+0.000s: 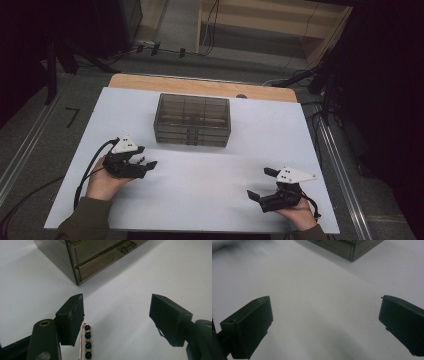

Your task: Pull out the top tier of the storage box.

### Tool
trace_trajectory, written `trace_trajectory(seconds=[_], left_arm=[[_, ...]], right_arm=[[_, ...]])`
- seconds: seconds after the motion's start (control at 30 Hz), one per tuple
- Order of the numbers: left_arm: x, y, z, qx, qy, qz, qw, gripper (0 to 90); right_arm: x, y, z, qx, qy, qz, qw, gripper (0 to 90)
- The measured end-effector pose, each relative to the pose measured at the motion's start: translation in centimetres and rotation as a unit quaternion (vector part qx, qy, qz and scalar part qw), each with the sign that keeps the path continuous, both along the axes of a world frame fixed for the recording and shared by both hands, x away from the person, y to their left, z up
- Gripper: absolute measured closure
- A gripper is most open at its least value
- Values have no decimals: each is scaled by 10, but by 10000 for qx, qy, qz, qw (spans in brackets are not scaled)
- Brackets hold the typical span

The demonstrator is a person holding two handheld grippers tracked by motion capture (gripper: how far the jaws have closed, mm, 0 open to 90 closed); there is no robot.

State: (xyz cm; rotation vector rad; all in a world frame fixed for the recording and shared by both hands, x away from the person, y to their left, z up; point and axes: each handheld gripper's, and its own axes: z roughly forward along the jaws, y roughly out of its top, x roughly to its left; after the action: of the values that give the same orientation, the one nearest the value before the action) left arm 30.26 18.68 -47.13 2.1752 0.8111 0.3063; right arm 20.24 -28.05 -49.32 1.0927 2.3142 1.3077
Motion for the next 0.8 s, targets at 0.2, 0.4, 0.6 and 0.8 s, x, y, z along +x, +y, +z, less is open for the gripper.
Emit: trace_trajectory(seconds=[0.2,0.4,0.6,0.8], left_arm=[[0,-6,2,-27,-55,-36,10000,215],[0,-10,3,-34,-102,-73,9999,191],[1,-14,4,-104,-148,-49,9998,143],[0,-24,5,-58,-184,-133,9997,106]], right_arm=[[0,0,0,19,0,-5,10000,0],[0,0,0,16,1,1,10000,0],[0,0,0,25,16,9,10000,0],[0,0,0,16,17,0,10000,0]])
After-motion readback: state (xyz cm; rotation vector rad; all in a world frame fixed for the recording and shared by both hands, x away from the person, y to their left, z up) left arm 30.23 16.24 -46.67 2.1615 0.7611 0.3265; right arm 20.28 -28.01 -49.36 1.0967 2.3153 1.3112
